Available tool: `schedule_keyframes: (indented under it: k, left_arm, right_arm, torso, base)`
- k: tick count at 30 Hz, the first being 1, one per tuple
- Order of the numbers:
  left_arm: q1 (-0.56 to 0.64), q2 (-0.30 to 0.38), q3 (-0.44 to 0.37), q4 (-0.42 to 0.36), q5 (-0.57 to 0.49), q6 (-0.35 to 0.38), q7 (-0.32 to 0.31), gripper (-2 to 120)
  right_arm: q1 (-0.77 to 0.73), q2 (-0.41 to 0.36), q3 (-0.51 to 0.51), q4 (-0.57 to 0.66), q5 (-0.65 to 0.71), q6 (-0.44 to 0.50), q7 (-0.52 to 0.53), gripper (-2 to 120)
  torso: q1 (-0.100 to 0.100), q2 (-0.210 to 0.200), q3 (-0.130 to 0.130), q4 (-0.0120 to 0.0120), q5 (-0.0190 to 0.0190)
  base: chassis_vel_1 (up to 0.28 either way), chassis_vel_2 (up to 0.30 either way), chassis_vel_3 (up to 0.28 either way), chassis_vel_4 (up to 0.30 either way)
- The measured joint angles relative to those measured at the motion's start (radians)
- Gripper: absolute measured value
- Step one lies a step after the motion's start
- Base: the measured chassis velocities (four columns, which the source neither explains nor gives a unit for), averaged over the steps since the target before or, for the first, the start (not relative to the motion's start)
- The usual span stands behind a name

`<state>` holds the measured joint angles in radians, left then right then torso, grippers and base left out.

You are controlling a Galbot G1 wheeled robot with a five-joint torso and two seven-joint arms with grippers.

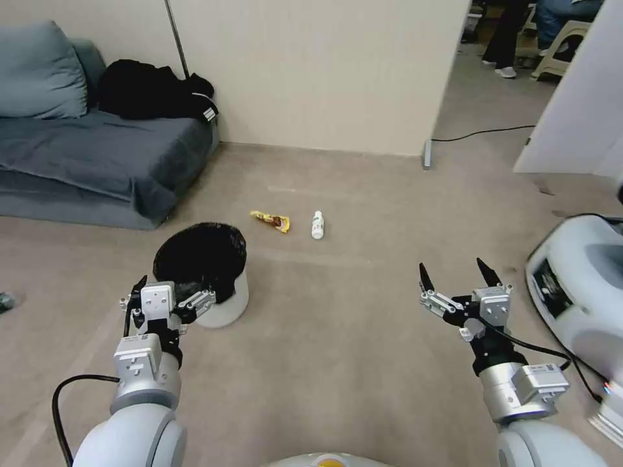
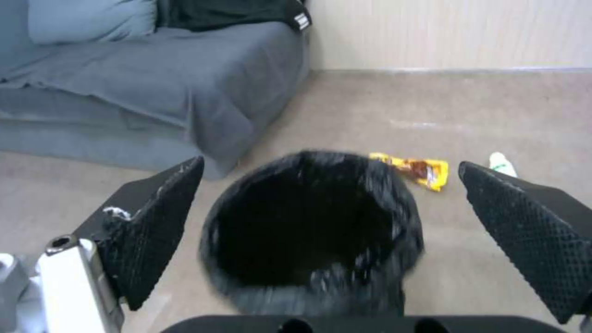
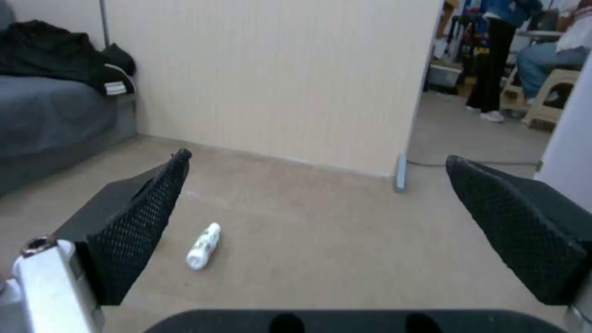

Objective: Pick up the trash bin, then pick up the garbage from the floor and place it into the trash bin.

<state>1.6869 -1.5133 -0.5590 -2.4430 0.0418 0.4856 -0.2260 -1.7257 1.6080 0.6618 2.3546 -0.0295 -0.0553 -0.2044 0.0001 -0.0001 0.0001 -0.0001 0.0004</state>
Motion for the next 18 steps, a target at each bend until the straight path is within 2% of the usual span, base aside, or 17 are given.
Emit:
schedule_keyframes:
  k: [1,7,14,18]
  left_arm:
    - [0.002,-0.001,0.001,0.002,0.001,0.0,-0.001,100]
    - [0.007,-0.003,-0.008,0.004,0.001,-0.001,-0.004,100]
    - [0.012,-0.012,-0.007,0.002,-0.001,-0.004,-0.006,100]
    - [-0.014,0.0,-0.046,0.017,-0.051,0.002,-0.011,100]
  right_arm:
    - [0.001,0.0,0.0,-0.005,0.0,0.008,-0.003,100]
    - [0.018,0.0,-0.001,-0.031,0.001,0.036,-0.007,100]
    - [0.023,0.0,-0.009,-0.058,-0.001,0.071,-0.015,100]
    - [0.019,0.0,-0.006,-0.058,-0.001,0.083,-0.016,100]
  torso:
    - [0.0,0.0,0.0,0.0002,-0.001]
    - [0.0,0.0,0.0,0.0,-0.0005]
    - [0.0,0.0,0.0,0.0001,-0.0004]
    - [0.0,0.0,0.0,0.0001,-0.0005]
  base:
    - [-0.256,0.273,0.284,-0.269]
    - [-0.195,0.175,0.2,-0.189]
    - [0.015,-0.02,-0.021,0.01]
    - [0.015,-0.016,-0.028,0.017]
